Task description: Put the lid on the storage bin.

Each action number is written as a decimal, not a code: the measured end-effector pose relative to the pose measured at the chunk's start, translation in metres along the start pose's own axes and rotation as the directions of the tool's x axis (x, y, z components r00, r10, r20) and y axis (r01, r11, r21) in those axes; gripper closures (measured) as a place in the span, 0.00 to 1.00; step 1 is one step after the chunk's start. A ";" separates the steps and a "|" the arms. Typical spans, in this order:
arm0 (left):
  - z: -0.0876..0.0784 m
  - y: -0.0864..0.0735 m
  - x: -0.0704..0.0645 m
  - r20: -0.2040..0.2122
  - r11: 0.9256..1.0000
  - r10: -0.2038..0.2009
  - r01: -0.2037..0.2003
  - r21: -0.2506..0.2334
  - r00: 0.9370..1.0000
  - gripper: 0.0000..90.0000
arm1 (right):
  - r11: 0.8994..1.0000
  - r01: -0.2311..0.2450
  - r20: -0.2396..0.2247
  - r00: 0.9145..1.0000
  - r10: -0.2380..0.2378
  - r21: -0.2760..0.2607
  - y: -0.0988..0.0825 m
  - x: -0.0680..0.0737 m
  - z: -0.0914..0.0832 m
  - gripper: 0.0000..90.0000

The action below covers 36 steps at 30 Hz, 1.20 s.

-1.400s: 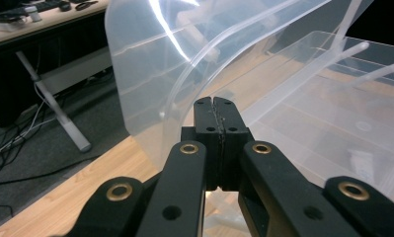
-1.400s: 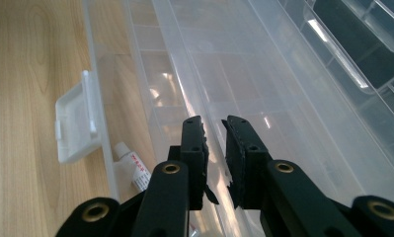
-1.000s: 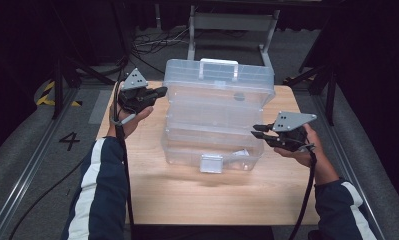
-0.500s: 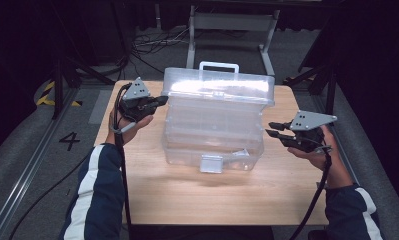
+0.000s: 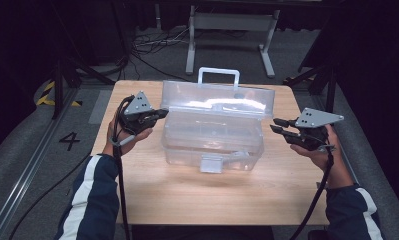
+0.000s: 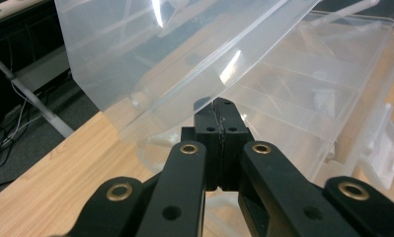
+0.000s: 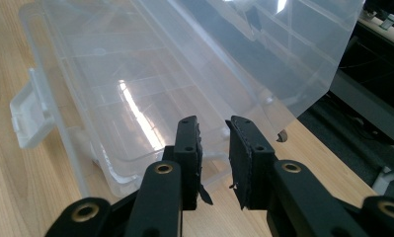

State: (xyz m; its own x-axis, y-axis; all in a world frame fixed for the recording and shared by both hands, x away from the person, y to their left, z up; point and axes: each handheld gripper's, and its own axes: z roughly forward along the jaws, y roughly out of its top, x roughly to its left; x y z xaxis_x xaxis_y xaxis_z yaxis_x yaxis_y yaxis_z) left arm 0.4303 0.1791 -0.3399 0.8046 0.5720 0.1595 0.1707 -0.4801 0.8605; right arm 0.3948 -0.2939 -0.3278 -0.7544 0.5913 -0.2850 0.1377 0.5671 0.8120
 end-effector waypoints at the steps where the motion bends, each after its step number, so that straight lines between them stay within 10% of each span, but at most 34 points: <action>1: 0.000 -0.001 -0.001 -0.001 1.000 -0.001 0.001 -0.002 1.000 1.00 | 1.000 0.001 -0.001 1.000 -0.001 0.004 0.000 0.000 0.001 0.83; 36: -0.003 -0.035 -0.025 0.033 0.994 0.031 -0.034 0.100 0.999 1.00 | 0.997 -0.052 -0.049 0.997 0.055 0.060 -0.026 0.015 0.010 0.79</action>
State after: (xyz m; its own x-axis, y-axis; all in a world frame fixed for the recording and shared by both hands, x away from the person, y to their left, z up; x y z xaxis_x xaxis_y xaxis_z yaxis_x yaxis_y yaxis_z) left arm 0.4024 0.1834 -0.3731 0.8278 0.5347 0.1698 0.1996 -0.5636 0.8016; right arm 0.3864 -0.2942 -0.3586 -0.7763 0.5927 -0.2147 0.2152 0.5693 0.7935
